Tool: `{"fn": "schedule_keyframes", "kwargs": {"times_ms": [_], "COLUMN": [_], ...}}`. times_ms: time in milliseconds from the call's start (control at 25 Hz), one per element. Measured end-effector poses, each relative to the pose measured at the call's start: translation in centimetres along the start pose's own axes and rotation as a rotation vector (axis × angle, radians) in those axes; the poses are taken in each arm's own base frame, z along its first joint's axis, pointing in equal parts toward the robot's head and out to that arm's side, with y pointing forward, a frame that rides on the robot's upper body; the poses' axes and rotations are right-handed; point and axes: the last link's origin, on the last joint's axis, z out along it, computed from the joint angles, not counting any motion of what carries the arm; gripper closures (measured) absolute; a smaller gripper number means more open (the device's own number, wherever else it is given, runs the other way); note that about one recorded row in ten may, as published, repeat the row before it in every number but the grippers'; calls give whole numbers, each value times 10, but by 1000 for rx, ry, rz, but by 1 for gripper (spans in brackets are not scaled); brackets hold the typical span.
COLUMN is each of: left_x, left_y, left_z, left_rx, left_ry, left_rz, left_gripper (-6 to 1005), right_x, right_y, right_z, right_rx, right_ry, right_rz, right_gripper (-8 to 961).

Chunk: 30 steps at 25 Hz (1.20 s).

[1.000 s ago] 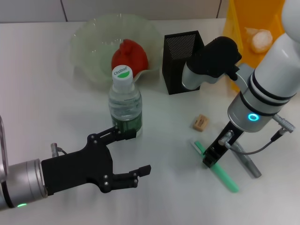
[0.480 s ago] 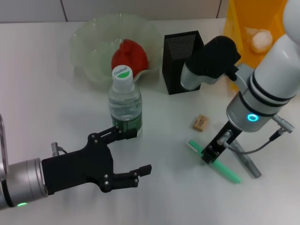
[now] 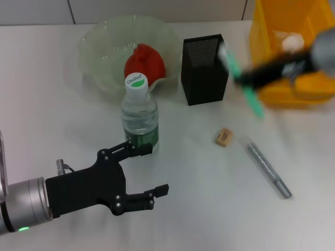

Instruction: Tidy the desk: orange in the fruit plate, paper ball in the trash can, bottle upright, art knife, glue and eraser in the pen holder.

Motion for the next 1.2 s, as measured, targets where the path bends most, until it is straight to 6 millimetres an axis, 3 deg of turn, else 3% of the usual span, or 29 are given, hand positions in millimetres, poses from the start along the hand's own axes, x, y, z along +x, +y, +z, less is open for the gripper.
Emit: {"fn": "schedule_keyframes", "kwargs": {"times_ms": [80, 120, 240, 320, 440, 520, 600, 800, 920, 1080, 1200], "left_x": [0, 0, 0, 0, 0, 0, 0, 0, 1, 1, 1], "left_y": [0, 0, 0, 0, 0, 0, 0, 0, -1, -1, -1], "left_z": [0, 1, 1, 1, 1, 1, 1, 2, 2, 2, 2], "left_rx": [-1, -2, -3, -4, -3, -3, -3, -5, -6, -6, -6], "left_ry": [0, 1, 1, 1, 1, 1, 1, 1, 2, 2, 2], "left_rz": [-1, 1, 1, 1, 2, 2, 1, 2, 2, 1, 1], "left_gripper": [138, 138, 138, 138, 138, 138, 138, 138, 138, 139, 139], "right_x": [-7, -8, -5, 5, 14, 29, 32, 52, 55, 58, 62], "right_y": [-7, -10, -13, -22, -28, -38, -41, -59, -62, -61, -61], "right_z": [-16, -25, -27, -15, -4, 15, 20, 61, 74, 80, 81], "right_rx": [2, -15, -29, -72, -83, -82, -80, -62, -65, -72, -57], "right_ry": [-215, -404, -560, -759, -840, -922, -928, -858, -826, -802, -794], "right_rz": [-34, -82, -125, -158, -174, -186, -180, -90, -54, -45, -57], "right_gripper": [862, 862, 862, 862, 862, 862, 862, 861, 861, 861, 806]}}
